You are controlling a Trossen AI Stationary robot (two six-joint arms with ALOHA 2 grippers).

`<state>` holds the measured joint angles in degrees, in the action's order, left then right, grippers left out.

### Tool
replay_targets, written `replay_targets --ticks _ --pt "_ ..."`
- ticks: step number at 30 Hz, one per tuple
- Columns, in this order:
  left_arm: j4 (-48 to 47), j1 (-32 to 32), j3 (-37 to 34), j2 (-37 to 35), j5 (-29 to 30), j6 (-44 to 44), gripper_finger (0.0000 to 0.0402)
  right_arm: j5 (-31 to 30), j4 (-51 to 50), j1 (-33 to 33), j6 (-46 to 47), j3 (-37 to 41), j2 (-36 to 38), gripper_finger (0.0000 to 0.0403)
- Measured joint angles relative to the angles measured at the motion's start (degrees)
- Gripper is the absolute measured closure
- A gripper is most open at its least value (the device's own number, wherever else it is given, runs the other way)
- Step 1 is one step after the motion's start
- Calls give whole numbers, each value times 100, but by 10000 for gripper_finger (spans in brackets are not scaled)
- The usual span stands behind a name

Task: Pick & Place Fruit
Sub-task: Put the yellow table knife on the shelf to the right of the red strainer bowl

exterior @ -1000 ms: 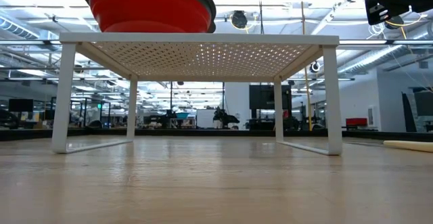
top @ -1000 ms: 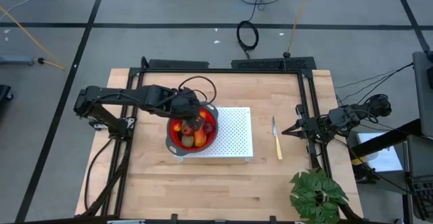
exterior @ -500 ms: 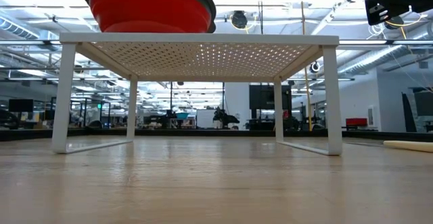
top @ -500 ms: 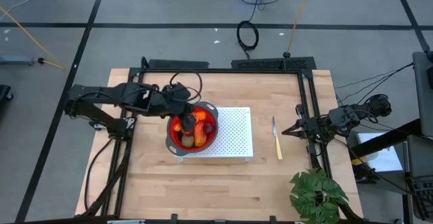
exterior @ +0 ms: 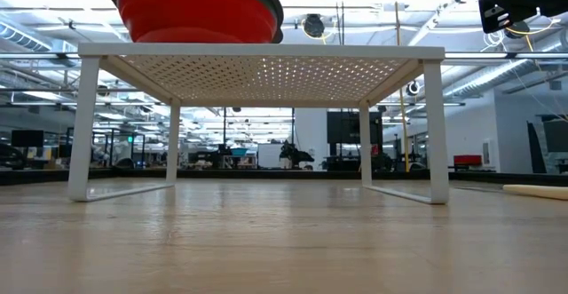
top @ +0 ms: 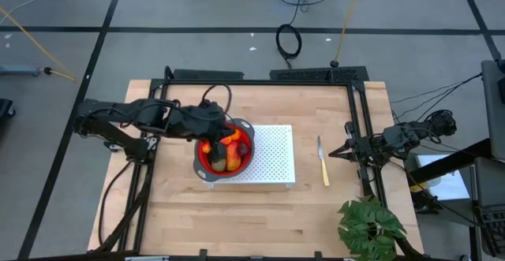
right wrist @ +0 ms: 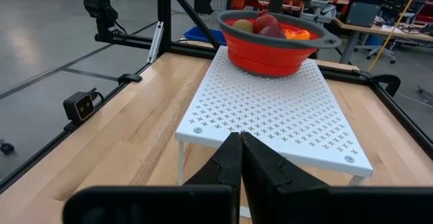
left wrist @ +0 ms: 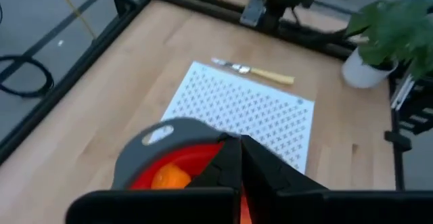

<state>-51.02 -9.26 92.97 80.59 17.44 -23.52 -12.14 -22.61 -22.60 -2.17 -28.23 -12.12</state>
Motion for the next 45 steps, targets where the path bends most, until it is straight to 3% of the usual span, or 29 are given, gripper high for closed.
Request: replay_targets --ticks 11,15,19,29,45 --pt "208 -135 -1 -225 44 236 400 2 1 -1 0 0 0 403" --pt "880 -195 -193 -297 -179 614 396 2 4 0 0 0 0 403" --pt "1965 -238 -761 -463 -714 963 398 2 7 -1 0 0 0 403" --pt "3573 -225 -2628 -1591 -786 695 396 0 4 0 0 0 -1 403" --pt "4652 -225 -5026 -3823 -686 924 399 2 7 1 0 0 -2 403"
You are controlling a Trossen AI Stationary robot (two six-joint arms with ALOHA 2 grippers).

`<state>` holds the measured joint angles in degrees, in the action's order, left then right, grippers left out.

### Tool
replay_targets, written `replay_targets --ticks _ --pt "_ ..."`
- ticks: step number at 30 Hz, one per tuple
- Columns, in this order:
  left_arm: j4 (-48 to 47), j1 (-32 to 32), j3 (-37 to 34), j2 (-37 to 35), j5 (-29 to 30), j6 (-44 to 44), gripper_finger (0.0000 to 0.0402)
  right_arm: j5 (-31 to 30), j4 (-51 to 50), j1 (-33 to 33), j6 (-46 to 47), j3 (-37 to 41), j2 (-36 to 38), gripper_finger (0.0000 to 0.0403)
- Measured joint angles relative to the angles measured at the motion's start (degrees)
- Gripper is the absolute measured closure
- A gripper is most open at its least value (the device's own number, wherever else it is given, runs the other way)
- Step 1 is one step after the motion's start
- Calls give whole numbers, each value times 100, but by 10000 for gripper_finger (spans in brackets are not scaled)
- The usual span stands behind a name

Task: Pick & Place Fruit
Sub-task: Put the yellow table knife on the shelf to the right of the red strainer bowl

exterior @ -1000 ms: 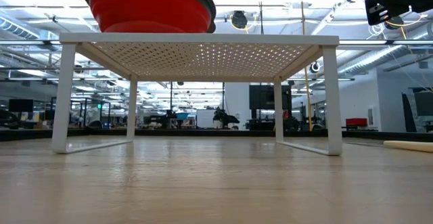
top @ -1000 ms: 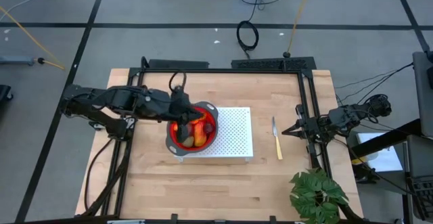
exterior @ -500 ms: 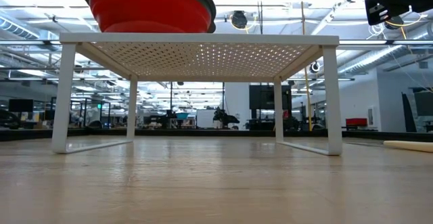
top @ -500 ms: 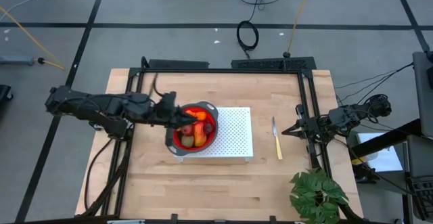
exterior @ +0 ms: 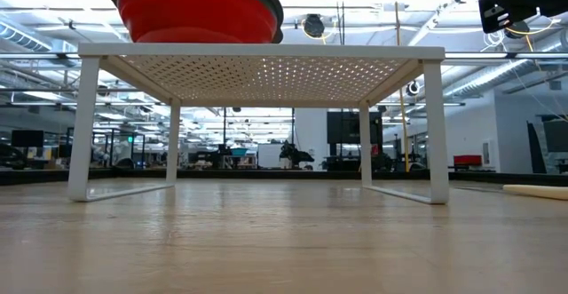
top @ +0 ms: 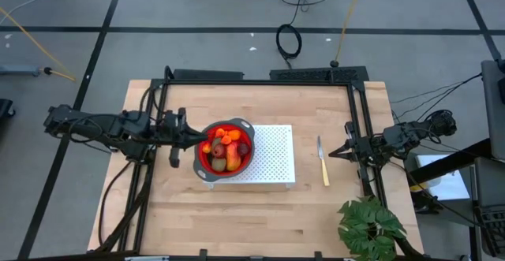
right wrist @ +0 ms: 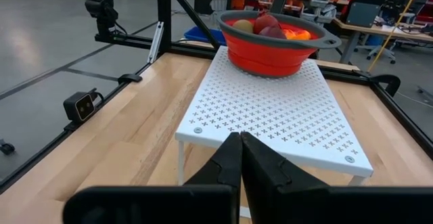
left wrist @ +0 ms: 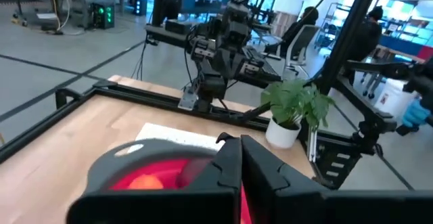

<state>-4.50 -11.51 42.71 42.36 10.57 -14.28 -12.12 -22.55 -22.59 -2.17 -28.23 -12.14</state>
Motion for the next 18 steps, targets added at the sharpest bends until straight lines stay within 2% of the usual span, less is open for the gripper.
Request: replay_targets --ticks 5,11,18 --pt "9 0 -527 -612 -1 190 391 0 1 -2 55 0 1 403" --pt "8 0 -1076 -1379 -1 500 399 0 0 0 570 0 0 403" --pt "23 0 -1571 -2201 2 563 388 2 0 -2 909 0 0 403"
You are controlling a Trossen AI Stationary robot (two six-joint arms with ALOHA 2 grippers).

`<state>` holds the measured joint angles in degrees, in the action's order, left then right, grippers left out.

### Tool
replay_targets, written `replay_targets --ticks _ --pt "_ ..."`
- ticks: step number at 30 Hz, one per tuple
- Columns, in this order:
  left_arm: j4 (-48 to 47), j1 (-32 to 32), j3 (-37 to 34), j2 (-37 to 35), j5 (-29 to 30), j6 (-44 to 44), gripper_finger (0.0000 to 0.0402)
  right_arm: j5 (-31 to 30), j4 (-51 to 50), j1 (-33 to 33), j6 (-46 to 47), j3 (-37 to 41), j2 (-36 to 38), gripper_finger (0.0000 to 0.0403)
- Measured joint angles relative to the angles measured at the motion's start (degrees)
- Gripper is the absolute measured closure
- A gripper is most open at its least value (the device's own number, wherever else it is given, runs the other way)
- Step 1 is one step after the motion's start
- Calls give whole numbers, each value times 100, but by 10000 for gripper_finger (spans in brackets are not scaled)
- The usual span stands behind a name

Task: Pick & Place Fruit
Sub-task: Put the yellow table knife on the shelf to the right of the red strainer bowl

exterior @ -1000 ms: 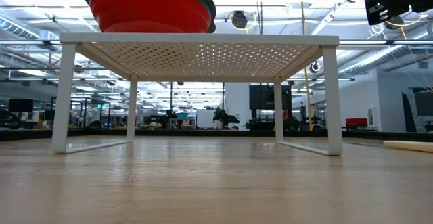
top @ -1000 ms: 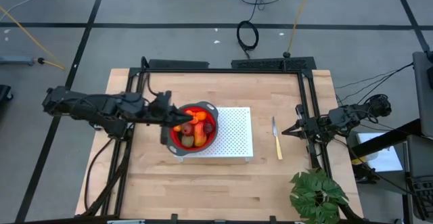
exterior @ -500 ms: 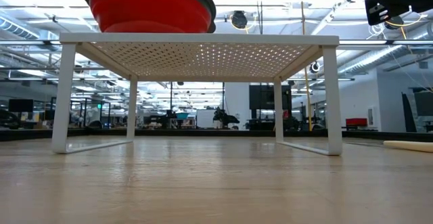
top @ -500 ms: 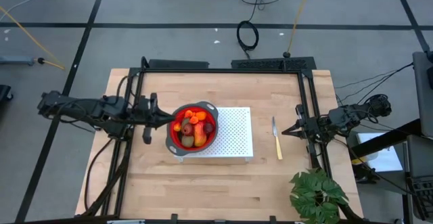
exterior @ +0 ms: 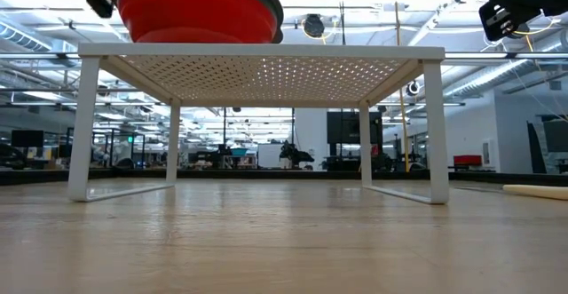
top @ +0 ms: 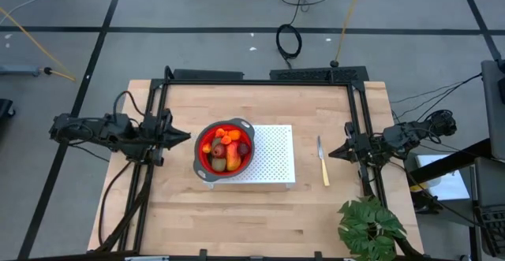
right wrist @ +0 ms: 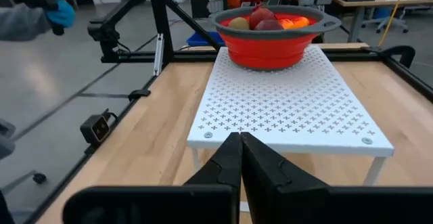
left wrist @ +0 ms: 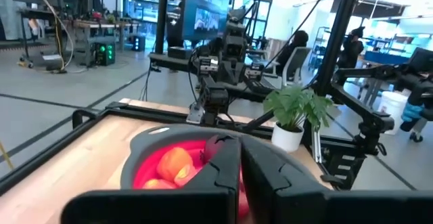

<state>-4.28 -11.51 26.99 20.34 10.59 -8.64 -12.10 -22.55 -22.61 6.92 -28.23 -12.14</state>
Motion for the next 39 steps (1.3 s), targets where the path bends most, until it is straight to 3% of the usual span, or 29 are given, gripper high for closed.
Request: replay_targets --ticks 5,11,18,26,39 --pt "-15 0 -355 -457 0 -2 399 16 236 1 144 0 1 403" --pt "-31 0 -714 -828 0 -4 391 16 1230 0 144 0 2 403" --pt "-385 2 -781 -1069 155 7 393 9 2017 2 258 0 -8 403" --pt "-711 1 -781 -1081 637 321 400 -2 2191 1 315 0 -293 403" --pt "-793 2 -781 -1123 559 462 396 -26 2193 0 909 -4 -995 403"
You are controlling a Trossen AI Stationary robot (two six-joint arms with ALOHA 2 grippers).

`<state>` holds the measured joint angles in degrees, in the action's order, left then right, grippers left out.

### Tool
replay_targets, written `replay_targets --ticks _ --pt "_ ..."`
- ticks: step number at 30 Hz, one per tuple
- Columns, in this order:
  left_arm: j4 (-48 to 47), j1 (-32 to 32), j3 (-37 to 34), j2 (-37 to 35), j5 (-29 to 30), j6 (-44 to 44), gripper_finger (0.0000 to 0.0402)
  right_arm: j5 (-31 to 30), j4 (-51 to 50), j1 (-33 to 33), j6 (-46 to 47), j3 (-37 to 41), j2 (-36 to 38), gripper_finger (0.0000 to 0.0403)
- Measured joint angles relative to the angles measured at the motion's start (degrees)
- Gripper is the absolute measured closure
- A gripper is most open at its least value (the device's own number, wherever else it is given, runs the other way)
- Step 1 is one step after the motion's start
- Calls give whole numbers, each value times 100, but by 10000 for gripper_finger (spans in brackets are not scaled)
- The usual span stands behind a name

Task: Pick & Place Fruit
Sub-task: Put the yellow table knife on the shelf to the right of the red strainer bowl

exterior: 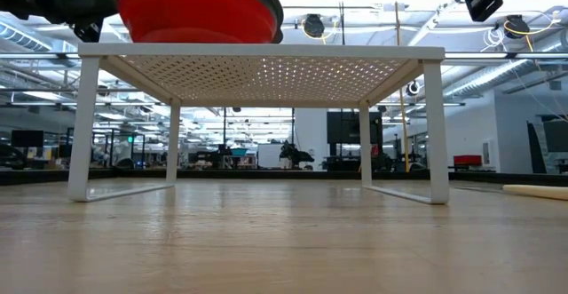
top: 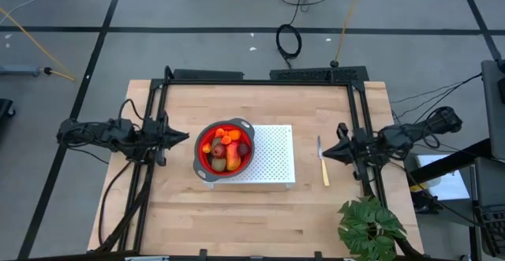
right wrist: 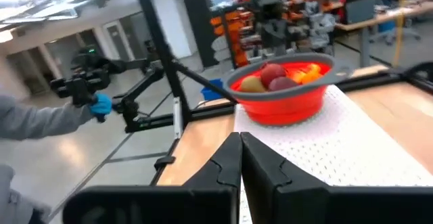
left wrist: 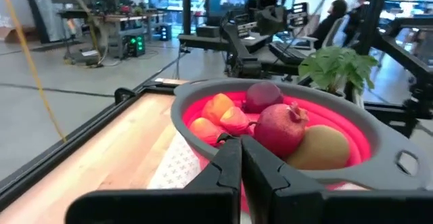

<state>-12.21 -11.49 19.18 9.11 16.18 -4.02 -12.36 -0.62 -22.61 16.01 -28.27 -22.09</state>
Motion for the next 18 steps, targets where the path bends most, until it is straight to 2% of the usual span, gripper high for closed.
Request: replay_targets --ticks 9,14,18 --pt "-413 -1 4 -888 -196 207 397 -572 280 4 407 -21 -380 403" --pt "-467 -2 4 -875 -315 237 393 -616 199 4 422 -273 -686 403" --pt "-404 0 -223 -873 -348 269 395 -897 -298 4 394 -745 -1037 403"
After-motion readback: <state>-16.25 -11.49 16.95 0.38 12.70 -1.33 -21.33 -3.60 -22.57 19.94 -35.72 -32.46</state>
